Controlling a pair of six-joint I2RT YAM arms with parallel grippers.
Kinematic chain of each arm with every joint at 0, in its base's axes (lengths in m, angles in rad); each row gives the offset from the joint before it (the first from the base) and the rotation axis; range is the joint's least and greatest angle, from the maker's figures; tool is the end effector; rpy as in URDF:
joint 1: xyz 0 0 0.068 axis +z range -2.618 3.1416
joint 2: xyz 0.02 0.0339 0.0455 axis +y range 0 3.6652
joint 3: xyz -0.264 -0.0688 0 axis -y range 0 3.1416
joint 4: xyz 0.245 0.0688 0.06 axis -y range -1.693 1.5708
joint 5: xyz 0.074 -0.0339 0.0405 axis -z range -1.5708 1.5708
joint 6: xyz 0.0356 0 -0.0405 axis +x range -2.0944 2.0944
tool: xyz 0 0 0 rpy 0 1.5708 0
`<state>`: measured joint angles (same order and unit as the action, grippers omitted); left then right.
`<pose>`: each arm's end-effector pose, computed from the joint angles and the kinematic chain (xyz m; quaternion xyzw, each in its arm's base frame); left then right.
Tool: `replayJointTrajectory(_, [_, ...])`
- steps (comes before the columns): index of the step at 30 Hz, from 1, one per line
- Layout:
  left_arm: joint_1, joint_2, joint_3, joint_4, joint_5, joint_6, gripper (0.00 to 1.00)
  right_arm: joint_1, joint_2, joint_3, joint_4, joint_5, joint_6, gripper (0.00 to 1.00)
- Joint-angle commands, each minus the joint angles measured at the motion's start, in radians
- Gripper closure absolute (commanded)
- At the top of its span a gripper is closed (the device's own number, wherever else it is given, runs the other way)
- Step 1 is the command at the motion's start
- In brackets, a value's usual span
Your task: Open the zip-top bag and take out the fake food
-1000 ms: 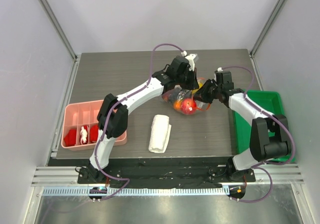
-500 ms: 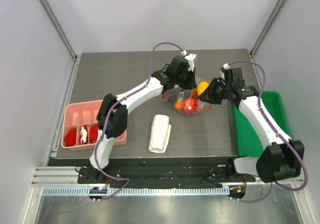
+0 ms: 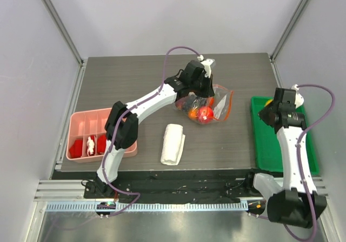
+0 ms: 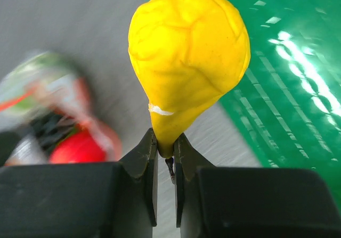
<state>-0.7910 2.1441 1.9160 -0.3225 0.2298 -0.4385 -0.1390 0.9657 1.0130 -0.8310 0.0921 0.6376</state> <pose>0.3514 -0.3669 0.2815 0.2071 0.8437 -0.3615 0.3385 0.1870 -0.0295 0.3249 0.3656 0.8472 0.0533 0.3817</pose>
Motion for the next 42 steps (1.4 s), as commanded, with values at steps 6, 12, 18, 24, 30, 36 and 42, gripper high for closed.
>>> replayJointTrajectory(6, [0.004,-0.036,-0.032,0.076,0.065,-0.032,1.0,-0.217,0.172,-0.232,0.176,0.173,0.01,0.83])
replayJointTrajectory(12, [0.004,-0.039,-0.04,0.08,0.068,-0.037,1.0,-0.22,0.154,-0.269,0.216,0.184,-0.013,0.17])
replayJointTrajectory(18, [-0.001,-0.055,-0.046,0.08,0.071,-0.04,1.0,-0.067,0.023,-0.22,0.149,0.181,-0.003,0.09])
replayJointTrajectory(24, [-0.004,-0.069,-0.057,0.073,0.06,-0.039,1.0,0.225,-0.104,-0.179,0.208,-0.035,-0.067,0.13])
replayJointTrajectory(30, [-0.005,-0.073,-0.06,0.073,0.054,-0.046,1.0,0.297,0.017,-0.197,0.388,-0.365,-0.131,0.26])
replayJointTrajectory(36, [-0.007,-0.078,-0.063,0.057,0.037,-0.039,1.0,0.358,0.186,-0.217,0.544,-0.445,-0.153,0.26])
replayJointTrajectory(42, [-0.008,-0.078,-0.057,0.054,0.037,-0.042,1.0,0.378,0.264,-0.277,0.677,-0.502,-0.139,0.19])
